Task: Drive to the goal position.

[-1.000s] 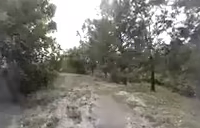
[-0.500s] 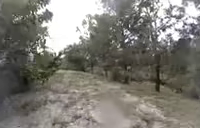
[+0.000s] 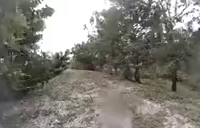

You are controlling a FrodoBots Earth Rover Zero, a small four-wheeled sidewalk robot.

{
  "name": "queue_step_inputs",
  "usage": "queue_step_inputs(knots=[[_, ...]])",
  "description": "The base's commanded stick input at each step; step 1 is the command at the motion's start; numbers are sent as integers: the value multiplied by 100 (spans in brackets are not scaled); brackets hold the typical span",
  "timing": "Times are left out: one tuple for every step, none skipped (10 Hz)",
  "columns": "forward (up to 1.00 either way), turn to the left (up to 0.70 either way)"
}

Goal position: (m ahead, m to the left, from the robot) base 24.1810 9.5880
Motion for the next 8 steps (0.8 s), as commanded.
queue_step_inputs(knots=[[85, 8], [85, 0], [85, 0], [85, 32], [85, 19], [85, 8], [85, 0], [85, 0]])
